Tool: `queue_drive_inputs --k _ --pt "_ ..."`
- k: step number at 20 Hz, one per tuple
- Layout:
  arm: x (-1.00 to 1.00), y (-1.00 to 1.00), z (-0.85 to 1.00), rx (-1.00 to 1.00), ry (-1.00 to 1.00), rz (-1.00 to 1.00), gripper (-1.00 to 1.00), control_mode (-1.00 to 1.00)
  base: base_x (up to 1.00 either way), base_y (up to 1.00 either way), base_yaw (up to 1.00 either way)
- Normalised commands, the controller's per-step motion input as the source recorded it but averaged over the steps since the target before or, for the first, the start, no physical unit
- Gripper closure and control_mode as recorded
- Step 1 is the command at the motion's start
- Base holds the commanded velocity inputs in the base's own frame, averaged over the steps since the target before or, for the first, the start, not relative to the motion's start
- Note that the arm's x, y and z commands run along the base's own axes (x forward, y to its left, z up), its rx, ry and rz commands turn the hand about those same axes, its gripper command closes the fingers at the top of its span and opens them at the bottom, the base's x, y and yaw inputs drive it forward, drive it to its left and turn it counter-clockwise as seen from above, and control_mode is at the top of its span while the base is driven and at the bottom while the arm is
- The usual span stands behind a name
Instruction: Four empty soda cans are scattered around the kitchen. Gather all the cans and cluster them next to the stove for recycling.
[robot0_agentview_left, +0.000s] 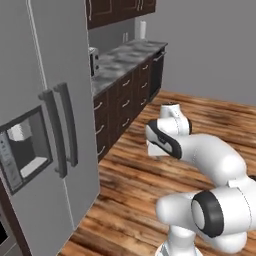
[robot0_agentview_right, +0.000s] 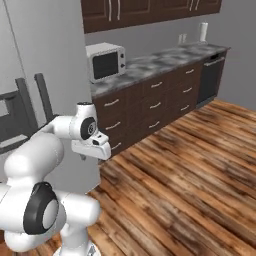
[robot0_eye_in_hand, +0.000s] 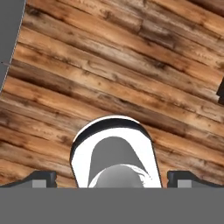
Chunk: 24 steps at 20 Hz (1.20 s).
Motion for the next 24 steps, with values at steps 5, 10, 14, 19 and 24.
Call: queue_drive_inputs --k 5,10,14,19,24 --pt "0.0 0.0 0.0 0.0 0.0 0.0 -1.0 1.0 0.03 0.0 -0.46" --pt "0.0 0.0 0.0 0.0 0.0 0.0 -1.0 1.0 0.54 0.01 -0.26" --pt "0.0 0.0 0.0 0.0 0.0 0.0 -1.0 1.0 0.9 -0.3 0.03" --pt "0.0 0.0 0.0 0.0 0.0 0.0 -1.0 1.0 0.95 -0.05 -0.04" --pt "0.0 0.0 0.0 0.0 0.0 0.0 -1.0 1.0 0.97 0.13 -0.12"
